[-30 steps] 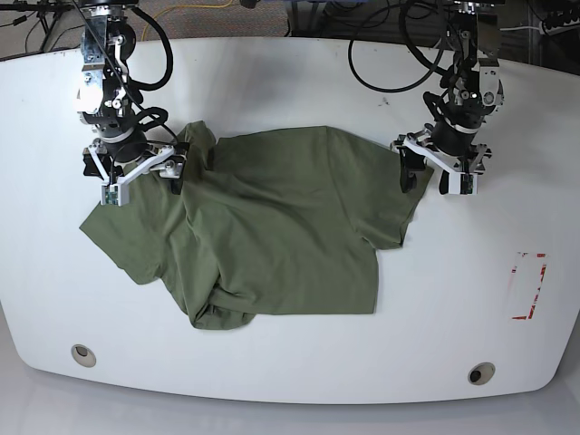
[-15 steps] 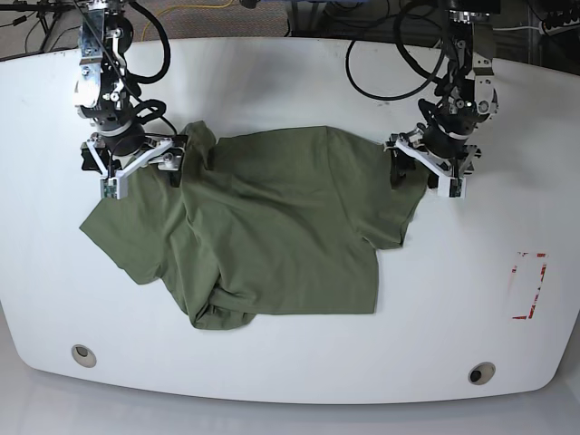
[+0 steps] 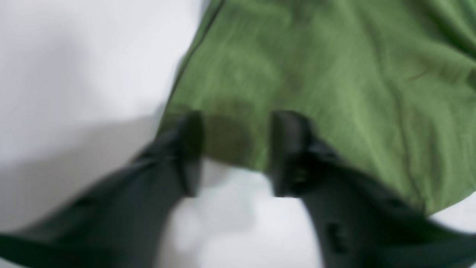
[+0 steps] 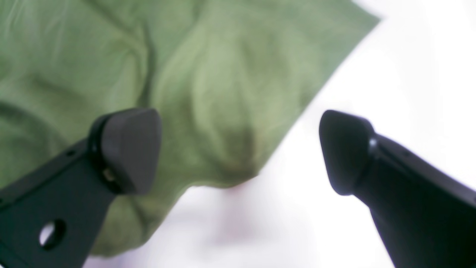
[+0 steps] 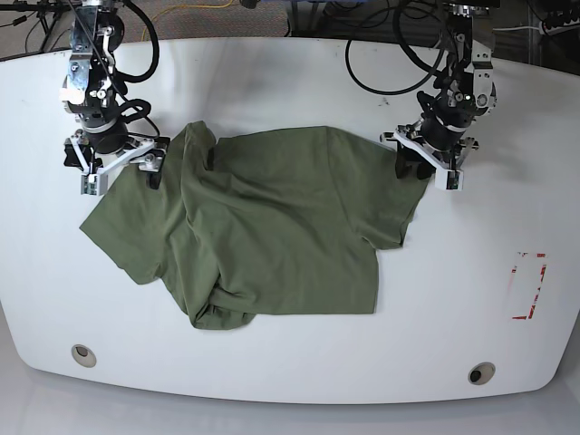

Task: Fold the T-shirt properly
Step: 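Pull the shirt taut, right gripper sliding along the sleeve edge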

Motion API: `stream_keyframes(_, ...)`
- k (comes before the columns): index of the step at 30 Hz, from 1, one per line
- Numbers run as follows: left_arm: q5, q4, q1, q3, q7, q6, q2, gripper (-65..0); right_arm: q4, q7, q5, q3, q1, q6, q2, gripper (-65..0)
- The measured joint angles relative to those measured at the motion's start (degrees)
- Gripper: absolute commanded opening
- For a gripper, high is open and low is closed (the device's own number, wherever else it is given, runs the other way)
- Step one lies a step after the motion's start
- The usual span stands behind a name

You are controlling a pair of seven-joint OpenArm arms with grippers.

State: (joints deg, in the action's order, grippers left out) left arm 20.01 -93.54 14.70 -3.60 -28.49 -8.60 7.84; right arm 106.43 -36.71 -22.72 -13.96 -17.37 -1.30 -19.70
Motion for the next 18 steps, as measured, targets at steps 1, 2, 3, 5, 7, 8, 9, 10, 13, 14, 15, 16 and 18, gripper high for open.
stream_keyframes(1, -0.09, 0.09, -0.11, -0.07, 0.0, -0.02, 0.0, -62.2, 0.0, 0.24, -0.04, -0.22, 0.0, 0.22, 0.02, 0.0)
stream_keyframes(2, -0.15, 0.2, -0.15, -0.13, 0.17, 0.0, 0.0, -63.6, 0.0, 0.26, -0.02, -0.33, 0.02, 0.24, 0.02, 0.0)
stream_keyframes(3, -0.26, 0.22, -0.17, -0.15, 0.61, -0.02, 0.0, -63.6, 0.0, 0.24, -0.07, -0.33, 0.02, 0.22, 0.02, 0.0)
stream_keyframes(5, -0.28, 0.22, -0.17, -0.15, 1.46, -0.09, 0.02, -62.3, 0.0, 0.22, -0.04, -0.28, 0.07, 0.22, 0.04, 0.0)
stream_keyframes(7, -0.28, 0.17, -0.11, -0.15, 1.62, -0.59, 0.07, -57.1, 0.0, 0.2, -0.07, -0.15, 0.02, 0.22, 0.17, 0.0)
stream_keyframes(8, -0.28, 0.11, -0.04, -0.15, 1.62, -0.92, 0.04, -53.1, 0.0, 0.09, -0.02, 0.31, 0.04, 0.24, 0.17, 0.0)
stream_keyframes(9, -0.26, 0.07, 0.11, -0.15, 1.6, -0.98, 0.09, -52.1, 0.0, 0.04, -0.04, 1.03, 0.11, 0.37, 0.17, 0.0)
stream_keyframes(10, -0.28, -0.26, 0.35, -0.15, 1.57, -1.31, 0.15, -51.1, 0.04, -0.07, 0.0, 1.84, 0.13, 0.48, 0.15, 0.0)
stream_keyframes(13, -0.04, -1.51, 0.9, -0.15, 2.05, -2.38, 0.15, -50.3, 0.15, -0.79, -0.35, 3.65, 0.17, 0.83, 0.37, 0.0)
stream_keyframes(14, -0.07, -1.66, 0.9, -0.15, 2.21, -2.4, 0.11, -50.2, 0.26, -1.01, -0.83, 3.93, 0.15, 0.46, 0.55, 0.0)
stream_keyframes(15, -0.04, -1.79, 0.87, -0.15, 2.19, -2.4, 0.11, -50.5, 0.33, -0.92, -0.94, 4.13, 0.13, 0.17, 0.68, 0.0)
stream_keyframes(16, -0.07, -1.88, 0.81, -0.15, 2.16, -2.4, 0.13, -50.9, 0.42, -0.94, -0.87, 4.28, 0.13, 0.17, 0.81, 0.0)
stream_keyframes(18, -0.07, -2.29, 0.83, -0.39, 2.16, -2.27, 0.22, -52.5, 0.42, -0.9, -0.85, 4.28, 0.2, 0.24, 0.81, 0.0)
